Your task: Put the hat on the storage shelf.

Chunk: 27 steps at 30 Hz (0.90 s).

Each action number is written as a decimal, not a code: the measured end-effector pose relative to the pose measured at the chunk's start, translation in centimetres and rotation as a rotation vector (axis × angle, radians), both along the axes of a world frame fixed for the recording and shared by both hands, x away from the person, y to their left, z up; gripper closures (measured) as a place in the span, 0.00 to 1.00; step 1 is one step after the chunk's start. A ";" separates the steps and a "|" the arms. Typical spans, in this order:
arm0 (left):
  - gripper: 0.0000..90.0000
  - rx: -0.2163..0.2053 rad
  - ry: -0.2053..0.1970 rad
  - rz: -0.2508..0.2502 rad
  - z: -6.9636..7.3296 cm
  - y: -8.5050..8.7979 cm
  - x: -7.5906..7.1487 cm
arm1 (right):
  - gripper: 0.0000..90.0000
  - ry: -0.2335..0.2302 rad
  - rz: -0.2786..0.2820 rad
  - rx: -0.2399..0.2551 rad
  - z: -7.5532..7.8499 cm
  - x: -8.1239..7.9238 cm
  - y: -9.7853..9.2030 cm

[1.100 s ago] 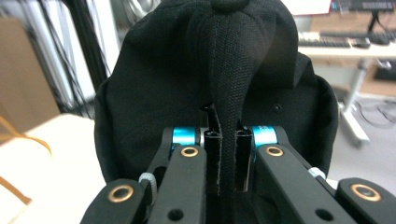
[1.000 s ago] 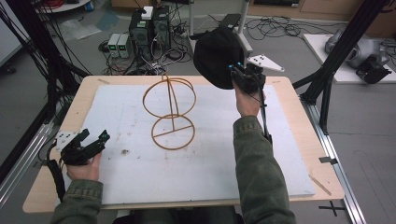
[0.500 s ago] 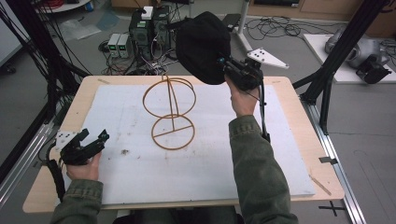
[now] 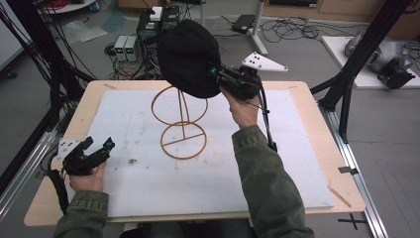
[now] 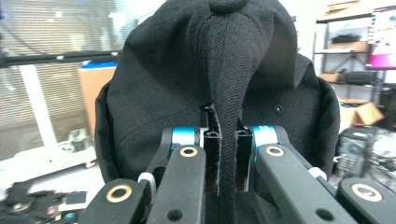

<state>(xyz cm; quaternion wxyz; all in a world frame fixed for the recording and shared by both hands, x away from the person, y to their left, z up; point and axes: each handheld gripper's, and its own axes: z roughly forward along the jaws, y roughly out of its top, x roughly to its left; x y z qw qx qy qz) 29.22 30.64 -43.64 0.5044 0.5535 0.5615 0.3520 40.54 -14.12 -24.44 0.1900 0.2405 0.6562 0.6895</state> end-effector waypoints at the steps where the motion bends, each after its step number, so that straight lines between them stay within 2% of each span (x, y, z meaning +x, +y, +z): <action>1: 0.27 -0.002 -0.001 0.000 0.0 0.0 0.0 | 0.97 -0.003 0.029 -0.011 0.2 -0.2 0.4; 6: 0.27 0.000 0.000 0.000 0.0 0.0 0.0 | 0.97 -0.002 0.085 -0.020 0.5 -0.7 1.2; 11: 0.27 0.000 0.000 0.000 0.0 0.0 0.0 | 0.97 0.003 0.106 -0.070 0.1 -0.7 2.1; 17: 0.27 0.002 -0.001 0.000 0.0 0.0 0.0 | 0.97 0.037 0.140 -0.112 -0.6 -0.7 3.5; 23: 0.27 0.005 -0.002 -0.001 0.0 0.0 0.0 | 0.97 0.053 0.150 -0.142 -0.9 -1.0 4.1; 27: 0.27 0.005 -0.002 -0.003 0.0 0.0 -0.1 | 0.97 0.077 0.154 -0.187 -1.1 -1.2 4.3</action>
